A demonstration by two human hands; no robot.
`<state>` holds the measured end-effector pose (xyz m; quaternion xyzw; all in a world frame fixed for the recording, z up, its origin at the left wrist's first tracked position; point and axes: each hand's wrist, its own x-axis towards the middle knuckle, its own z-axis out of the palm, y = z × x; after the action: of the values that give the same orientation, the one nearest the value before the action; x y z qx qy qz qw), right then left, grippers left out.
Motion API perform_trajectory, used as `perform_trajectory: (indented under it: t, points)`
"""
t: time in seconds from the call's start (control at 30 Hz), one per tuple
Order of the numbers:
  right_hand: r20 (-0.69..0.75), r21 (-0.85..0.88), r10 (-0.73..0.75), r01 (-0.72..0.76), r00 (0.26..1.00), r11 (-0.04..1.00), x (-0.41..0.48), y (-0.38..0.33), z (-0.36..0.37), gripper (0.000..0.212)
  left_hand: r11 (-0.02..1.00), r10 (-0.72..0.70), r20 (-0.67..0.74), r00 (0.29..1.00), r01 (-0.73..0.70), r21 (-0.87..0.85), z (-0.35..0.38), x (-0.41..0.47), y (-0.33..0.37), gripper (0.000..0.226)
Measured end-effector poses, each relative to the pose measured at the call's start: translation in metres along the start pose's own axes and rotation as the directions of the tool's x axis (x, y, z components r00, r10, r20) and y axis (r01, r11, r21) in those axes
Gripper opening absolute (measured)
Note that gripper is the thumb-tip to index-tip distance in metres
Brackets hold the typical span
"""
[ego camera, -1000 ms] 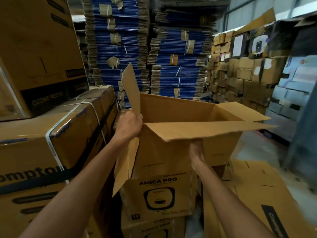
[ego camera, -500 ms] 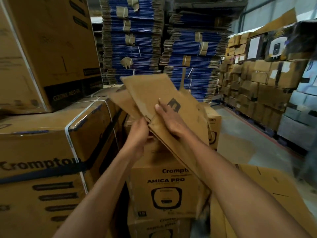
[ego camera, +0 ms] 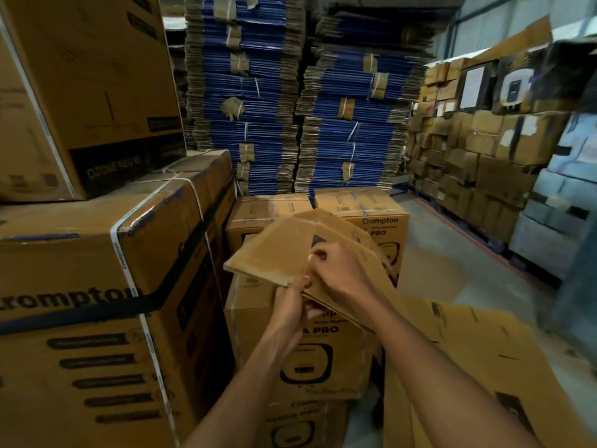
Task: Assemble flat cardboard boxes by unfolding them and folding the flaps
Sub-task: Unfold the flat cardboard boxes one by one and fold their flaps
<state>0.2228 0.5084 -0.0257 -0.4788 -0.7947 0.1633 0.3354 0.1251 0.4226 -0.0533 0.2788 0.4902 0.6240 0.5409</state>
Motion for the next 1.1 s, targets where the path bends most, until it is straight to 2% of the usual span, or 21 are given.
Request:
perform_trajectory:
  t: [0.07,0.13,0.17,0.23,0.27,0.33,0.37,0.43,0.47,0.53,0.63,0.73,0.93,1.1]
  points:
    - [-0.216,0.078,-0.092,0.111,0.972,0.991,-0.029,0.0,-0.012,0.017,0.997,0.022,-0.023,0.999,-0.021,0.076,0.004,0.001,0.002,0.024]
    - [-0.324,0.224,-0.142,0.222,0.935,0.949,-0.065,0.007,-0.018,0.023,0.992,0.041,-0.033,0.999,-0.037,0.12,0.01,0.004,0.006,0.021]
    - [-0.334,0.323,-0.098,0.212,0.937,0.922,-0.085,0.011,-0.017,0.03,0.993,0.05,-0.046,0.998,-0.045,0.111,0.013,0.005,0.008,0.023]
    - [-0.246,0.588,0.139,0.034,0.959,0.808,-0.118,0.022,-0.007,0.041,0.997,0.052,-0.071,0.996,-0.047,0.062,0.017,0.011,0.009,0.028]
    - [-0.14,0.707,0.277,-0.1,0.95,0.7,-0.129,0.026,0.0,0.044,0.999,0.043,-0.076,0.996,-0.042,0.019,0.019,0.012,0.009,0.03]
    - [0.131,0.851,0.468,-0.341,0.874,0.399,-0.143,0.034,0.01,0.039,0.996,0.018,-0.069,0.997,-0.024,-0.088,0.022,0.012,0.006,0.034]
    - [0.212,0.906,0.504,-0.362,0.837,0.221,-0.144,0.039,0.012,0.041,0.992,0.011,-0.067,0.998,-0.019,-0.125,0.024,0.01,0.004,0.034]
    - [0.234,0.97,0.564,-0.232,0.792,-0.076,-0.141,0.05,0.007,0.071,0.985,0.003,-0.051,0.999,-0.012,-0.171,0.025,0.006,-0.002,0.035]
    - [0.211,0.976,0.608,-0.136,0.765,-0.168,-0.138,0.057,0.002,0.082,0.982,-0.001,-0.038,0.999,-0.006,-0.186,0.024,0.004,-0.006,0.036]
    - [0.187,0.965,0.718,0.013,0.67,-0.263,-0.133,0.073,-0.017,0.072,0.976,-0.01,-0.015,1.0,0.006,-0.217,0.021,0.002,-0.013,0.038]
    - [0.185,0.943,0.807,0.129,0.561,-0.307,-0.133,0.092,-0.041,0.049,0.97,-0.03,0.017,0.999,0.033,-0.241,0.02,-0.001,-0.023,0.039]
    - [0.133,0.968,0.851,0.115,0.508,-0.221,-0.138,0.098,-0.051,0.033,0.97,-0.027,0.061,0.998,0.041,-0.24,0.024,-0.007,-0.031,0.04]
    - [-0.029,0.997,0.86,0.082,0.509,-0.014,-0.155,0.108,-0.08,0.037,0.951,0.021,0.089,0.996,0.008,-0.309,0.042,-0.022,-0.032,0.044]
    - [-0.104,0.994,0.871,0.08,0.48,0.075,-0.177,0.129,-0.125,0.024,0.941,0.02,0.145,0.989,0.03,-0.338,0.091,-0.042,-0.048,0.041]
